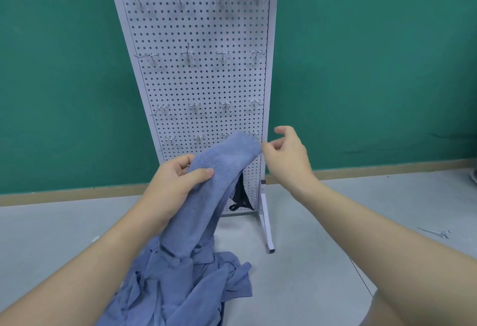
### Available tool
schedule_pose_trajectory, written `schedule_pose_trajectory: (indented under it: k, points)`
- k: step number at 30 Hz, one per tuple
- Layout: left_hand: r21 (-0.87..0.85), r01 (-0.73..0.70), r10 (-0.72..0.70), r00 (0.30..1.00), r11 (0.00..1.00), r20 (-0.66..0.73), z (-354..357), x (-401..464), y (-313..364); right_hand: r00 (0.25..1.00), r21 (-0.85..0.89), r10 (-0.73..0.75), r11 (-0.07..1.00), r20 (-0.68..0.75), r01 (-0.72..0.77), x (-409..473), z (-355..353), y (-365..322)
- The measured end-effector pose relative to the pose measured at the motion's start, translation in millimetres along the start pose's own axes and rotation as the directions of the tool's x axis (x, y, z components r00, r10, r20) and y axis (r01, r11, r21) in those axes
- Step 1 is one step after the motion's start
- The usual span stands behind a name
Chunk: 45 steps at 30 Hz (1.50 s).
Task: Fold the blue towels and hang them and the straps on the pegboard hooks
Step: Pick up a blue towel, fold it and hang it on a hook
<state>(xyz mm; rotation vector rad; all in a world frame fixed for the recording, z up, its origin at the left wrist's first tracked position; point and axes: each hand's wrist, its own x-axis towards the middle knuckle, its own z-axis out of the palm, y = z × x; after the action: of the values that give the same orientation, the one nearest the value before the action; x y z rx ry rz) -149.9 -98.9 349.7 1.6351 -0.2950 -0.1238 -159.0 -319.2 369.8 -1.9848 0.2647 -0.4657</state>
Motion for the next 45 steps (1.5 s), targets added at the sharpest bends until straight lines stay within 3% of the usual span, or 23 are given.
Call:
schedule_pose_trajectory:
  k: [2,5,8,10,13,18,20,22,24,27,30,33,41,45]
  points:
    - [-0.017,-0.001,0.001,1.0,1.0,-0.001,-1,1,2,0.971,-0.097,-0.197,0.973,0.136,0.21,-6,-2,0]
    - [-0.051,0.003,-0.002,1.0,0.999,0.003,0,2,1,0.825,-0.232,-0.37,0.837,0.427,0.495,-16,2,2]
    - [-0.091,0.008,-0.006,1.0,0.996,0.016,4,3,-1,0.722,-0.269,-0.362,0.755,0.589,0.598,-21,5,4]
    - [-0.125,0.015,-0.013,1.0,0.992,0.022,7,3,0,0.706,-0.252,-0.339,0.767,0.622,0.59,-23,6,5]
    - [-0.157,0.027,-0.02,0.999,0.987,0.046,12,1,2,0.751,-0.184,-0.36,0.827,0.554,0.531,-25,10,4]
    - [-0.13,0.019,-0.012,0.998,0.991,0.054,16,-1,6,0.768,-0.14,-0.437,0.821,0.468,0.553,-26,11,2]
    - [-0.017,-0.015,0.015,0.999,1.0,0.048,18,-2,6,0.774,-0.139,-0.443,0.822,0.451,0.552,-28,11,0]
    - [0.206,-0.108,0.116,0.993,0.973,-0.028,22,-2,4,0.803,-0.183,-0.459,0.814,0.38,0.551,-30,11,-2]
    - [0.505,-0.217,0.331,0.932,0.836,-0.147,23,-2,3,0.84,-0.23,-0.476,0.815,0.262,0.533,-28,9,-4]
    - [0.728,-0.39,0.609,0.792,0.564,-0.048,27,-8,7,0.892,-0.238,-0.434,0.859,0.128,0.453,-21,5,-4]
    - [0.768,-0.468,0.668,0.741,0.436,0.073,41,-14,12,0.918,-0.254,-0.396,0.886,0.025,0.389,-18,4,-6]
    - [0.837,-0.437,0.661,0.739,0.328,0.127,50,-13,9,0.928,-0.266,-0.371,0.899,-0.037,0.349,-20,4,-10]
    - [0.798,-0.4,0.66,0.752,0.451,0.004,49,-3,16,0.937,-0.187,-0.335,0.931,-0.101,0.313,-31,8,-32]
    - [0.725,-0.398,0.663,0.741,0.562,-0.107,40,4,42,0.938,-0.116,-0.336,0.938,-0.083,0.325,-29,7,-57]
